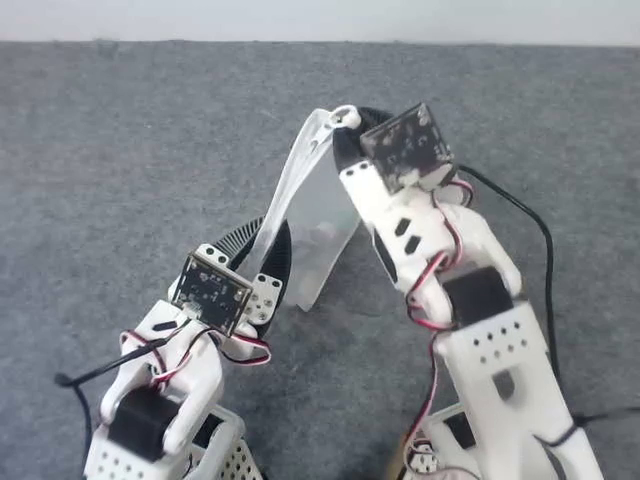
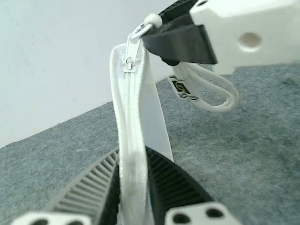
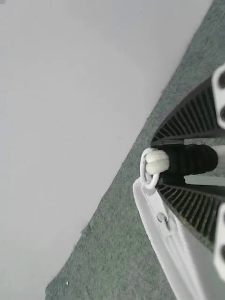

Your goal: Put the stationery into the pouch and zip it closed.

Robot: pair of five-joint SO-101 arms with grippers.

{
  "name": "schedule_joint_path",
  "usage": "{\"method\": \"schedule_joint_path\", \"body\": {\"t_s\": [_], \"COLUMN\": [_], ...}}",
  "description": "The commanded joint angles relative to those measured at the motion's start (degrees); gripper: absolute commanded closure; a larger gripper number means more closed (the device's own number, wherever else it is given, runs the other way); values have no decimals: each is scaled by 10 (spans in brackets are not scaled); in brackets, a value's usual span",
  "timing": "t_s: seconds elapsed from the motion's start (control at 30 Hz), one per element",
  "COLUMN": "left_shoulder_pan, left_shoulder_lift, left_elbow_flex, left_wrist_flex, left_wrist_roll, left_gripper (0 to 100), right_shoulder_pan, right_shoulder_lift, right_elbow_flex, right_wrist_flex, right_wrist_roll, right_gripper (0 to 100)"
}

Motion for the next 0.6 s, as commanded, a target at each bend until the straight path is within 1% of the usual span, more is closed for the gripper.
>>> {"method": "schedule_joint_path", "body": {"t_s": [0.0,0.2,0.33,0.43,0.5,0.57], "left_shoulder_pan": [-2,-3,-3,-3,-3,-3], "left_shoulder_lift": [-6,-6,-6,-6,-6,-6], "left_elbow_flex": [-8,-8,-8,-8,-8,-9], "left_wrist_flex": [5,6,6,6,6,6], "left_wrist_roll": [-8,-9,-10,-10,-10,-10], "left_gripper": [991,991,991,991,991,991], "right_shoulder_pan": [50,73,97,113,117,119], "right_shoulder_lift": [7,13,13,13,13,13], "right_elbow_flex": [-18,-23,-29,-33,-33,-33], "right_wrist_flex": [-42,-49,-49,-49,-49,-44], "right_wrist_roll": [-22,-23,-51,-55,-55,-74], "right_gripper": [991,991,991,991,991,991]}}
